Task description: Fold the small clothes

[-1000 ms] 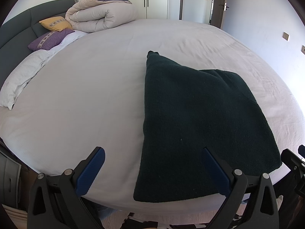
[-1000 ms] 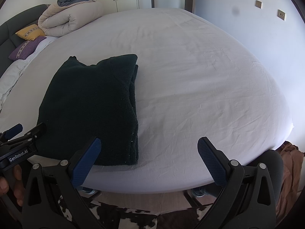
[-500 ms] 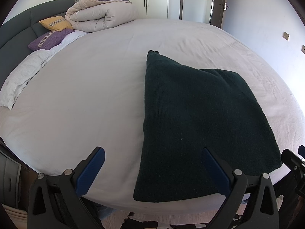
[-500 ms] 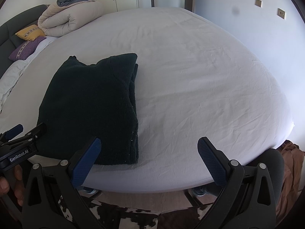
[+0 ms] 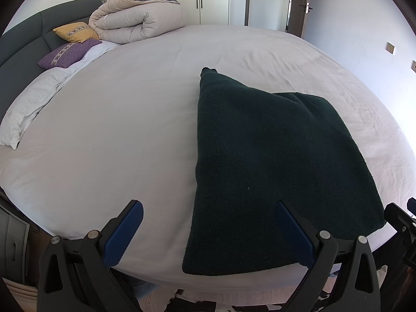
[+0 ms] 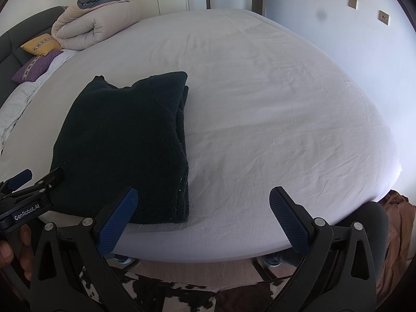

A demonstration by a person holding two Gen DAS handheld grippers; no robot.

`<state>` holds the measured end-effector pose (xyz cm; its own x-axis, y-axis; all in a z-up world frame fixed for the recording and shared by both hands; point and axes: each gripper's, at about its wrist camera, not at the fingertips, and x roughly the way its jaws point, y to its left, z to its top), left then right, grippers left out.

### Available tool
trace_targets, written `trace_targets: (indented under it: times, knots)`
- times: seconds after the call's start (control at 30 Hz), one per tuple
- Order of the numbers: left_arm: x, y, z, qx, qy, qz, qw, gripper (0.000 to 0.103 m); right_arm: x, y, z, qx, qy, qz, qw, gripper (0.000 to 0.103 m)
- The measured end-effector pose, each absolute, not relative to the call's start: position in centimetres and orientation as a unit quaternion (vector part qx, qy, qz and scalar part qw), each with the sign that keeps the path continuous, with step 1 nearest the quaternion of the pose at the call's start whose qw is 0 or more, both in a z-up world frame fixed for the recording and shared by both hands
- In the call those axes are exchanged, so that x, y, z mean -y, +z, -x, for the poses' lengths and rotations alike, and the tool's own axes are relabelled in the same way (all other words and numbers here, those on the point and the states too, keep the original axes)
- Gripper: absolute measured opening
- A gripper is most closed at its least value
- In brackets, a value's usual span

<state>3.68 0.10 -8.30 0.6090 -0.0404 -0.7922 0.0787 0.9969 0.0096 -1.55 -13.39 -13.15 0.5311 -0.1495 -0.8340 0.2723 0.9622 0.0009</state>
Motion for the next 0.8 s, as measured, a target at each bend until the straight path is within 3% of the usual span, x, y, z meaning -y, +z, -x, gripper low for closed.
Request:
trace_targets:
  times: [0.8]
  knots:
    - [-1.3,-8.5,-2.8,-0.440,-0.035,-0.021,0.897,0.103,13.2,-13.5,1.5,-0.472,-0.119,-0.073,0.871,0.103]
